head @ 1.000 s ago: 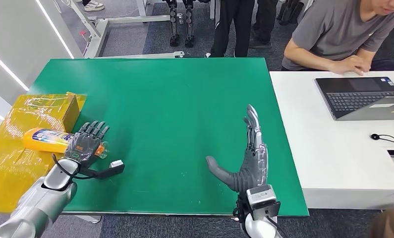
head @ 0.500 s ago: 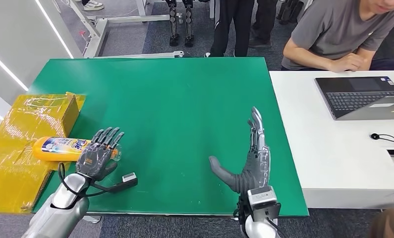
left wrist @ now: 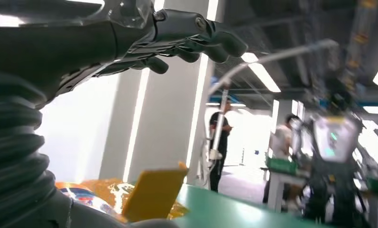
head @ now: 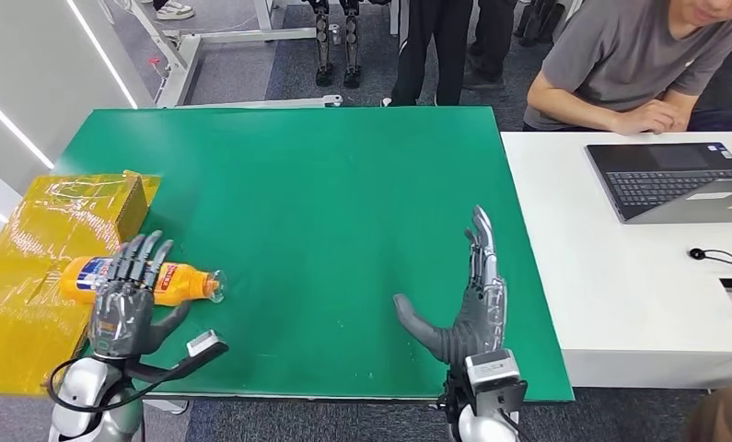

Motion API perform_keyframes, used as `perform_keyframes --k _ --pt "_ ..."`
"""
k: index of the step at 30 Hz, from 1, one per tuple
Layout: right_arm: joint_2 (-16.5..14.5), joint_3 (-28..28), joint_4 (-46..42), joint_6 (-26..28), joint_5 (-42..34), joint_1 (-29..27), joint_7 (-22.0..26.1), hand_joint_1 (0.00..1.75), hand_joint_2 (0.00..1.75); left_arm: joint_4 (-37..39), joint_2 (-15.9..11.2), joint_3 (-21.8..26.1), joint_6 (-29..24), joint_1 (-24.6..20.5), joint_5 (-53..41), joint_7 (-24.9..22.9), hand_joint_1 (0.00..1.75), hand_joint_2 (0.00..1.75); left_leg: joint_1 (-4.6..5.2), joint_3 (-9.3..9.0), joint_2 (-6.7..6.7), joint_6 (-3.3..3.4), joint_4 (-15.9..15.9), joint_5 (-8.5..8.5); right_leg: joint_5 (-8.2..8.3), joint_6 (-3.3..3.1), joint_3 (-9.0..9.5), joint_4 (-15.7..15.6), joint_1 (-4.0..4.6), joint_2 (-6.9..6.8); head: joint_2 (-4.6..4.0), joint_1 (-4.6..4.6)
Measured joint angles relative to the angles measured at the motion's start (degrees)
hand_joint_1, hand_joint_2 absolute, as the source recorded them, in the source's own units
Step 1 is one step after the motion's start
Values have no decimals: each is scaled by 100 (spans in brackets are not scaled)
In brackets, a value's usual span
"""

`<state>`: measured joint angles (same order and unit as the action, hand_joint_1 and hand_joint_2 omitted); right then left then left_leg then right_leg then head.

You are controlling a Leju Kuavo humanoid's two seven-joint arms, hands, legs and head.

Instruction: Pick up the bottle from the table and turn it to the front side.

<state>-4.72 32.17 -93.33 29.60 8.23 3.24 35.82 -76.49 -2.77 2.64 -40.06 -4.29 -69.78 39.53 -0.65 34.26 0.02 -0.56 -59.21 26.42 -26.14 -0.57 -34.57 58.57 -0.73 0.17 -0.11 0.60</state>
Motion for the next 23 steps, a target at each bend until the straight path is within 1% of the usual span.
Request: perform_keyframes --k 4,8,12,15,18,21,23 --pt "0 38 0 -70 25 -4 -38 0 175 -392 131 39 2 -46 1248 18 0 175 -1 -2 -2 0 0 -1 1 -1 0 0 0 -2 0 0" --pt "0 97 8 -105 33 -2 -49 0 175 -573 236 -153 3 -265 2673 23 0 175 -1 -2 -7 0 -1 -1 1 -1 1 0 0 -7 0 1" --pt "0 127 40 -128 19 7 -36 0 175 -638 312 -623 1 -536 4249 38 0 175 0 -1 -10 0 -1 -1 2 0 3 0 0 -8 0 1" --pt "0 141 62 -157 18 11 -30 0 175 -694 391 -965 1 -675 4856 56 0 175 1 -1 -9 0 -3 -1 2 1 3 0 0 -8 0 -1" --pt "-2 146 82 -170 71 20 -31 0 175 -820 533 -1367 20 -781 5793 63 0 175 2 0 -11 1 -4 -1 2 2 3 -2 -1 -9 0 1" --pt "-4 162 94 -110 149 37 -36 0 175 -1025 758 -1805 278 -810 6568 64 0 175 2 5 -15 1 -4 0 2 2 3 -3 -1 -13 0 1" --pt "-3 174 93 -54 174 41 -37 0 175 -1150 904 -1967 513 -786 6852 64 0 175 2 7 -13 3 -4 1 2 2 3 -3 -1 -12 0 -1"
